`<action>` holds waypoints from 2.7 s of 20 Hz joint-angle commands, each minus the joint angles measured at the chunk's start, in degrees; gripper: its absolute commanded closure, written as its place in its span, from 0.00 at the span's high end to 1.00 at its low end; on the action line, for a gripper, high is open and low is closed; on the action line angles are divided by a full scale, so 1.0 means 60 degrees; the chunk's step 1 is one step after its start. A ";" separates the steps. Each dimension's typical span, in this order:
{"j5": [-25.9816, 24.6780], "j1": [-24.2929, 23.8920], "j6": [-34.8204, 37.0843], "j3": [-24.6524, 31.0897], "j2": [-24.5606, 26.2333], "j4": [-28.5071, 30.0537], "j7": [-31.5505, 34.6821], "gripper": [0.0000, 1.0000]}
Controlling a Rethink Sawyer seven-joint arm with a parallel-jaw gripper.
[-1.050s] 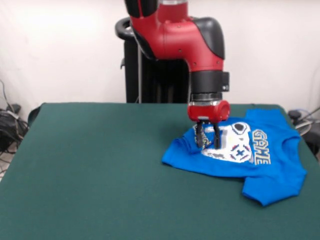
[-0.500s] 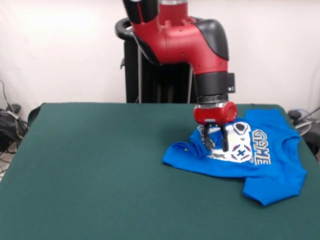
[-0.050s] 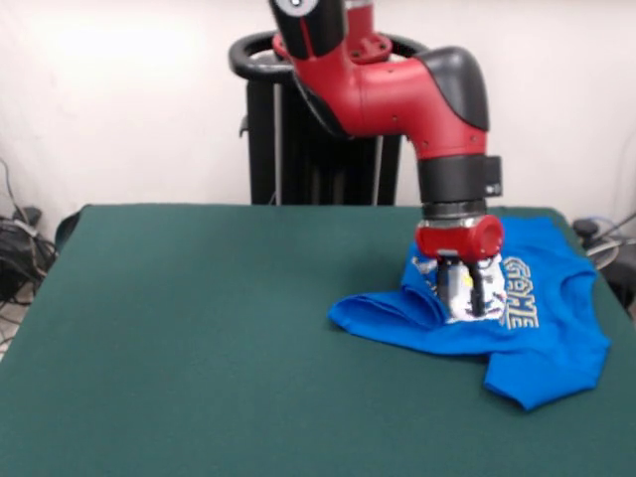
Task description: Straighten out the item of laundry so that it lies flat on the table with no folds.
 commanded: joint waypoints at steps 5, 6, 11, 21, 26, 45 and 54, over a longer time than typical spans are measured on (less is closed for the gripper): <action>0.5198 0.1826 0.1949 0.0913 -0.0909 -0.0383 0.2703 1.00; 0.5420 0.1895 0.2026 0.0906 -0.0958 -0.0341 0.2646 1.00; 0.6705 0.2392 0.2558 0.1005 -0.1032 -0.0544 0.2662 1.00; 0.9204 0.3585 0.3984 0.0188 -0.1972 -0.0602 0.1698 1.00; 1.0492 0.4450 0.4454 -0.1391 -0.2092 -0.0362 -0.0004 1.00; 0.6284 0.3776 0.5719 -0.3917 -0.3136 -0.0089 -0.0444 1.00; 0.4084 0.2639 0.4776 -0.3660 -0.2796 -0.0565 0.0515 1.00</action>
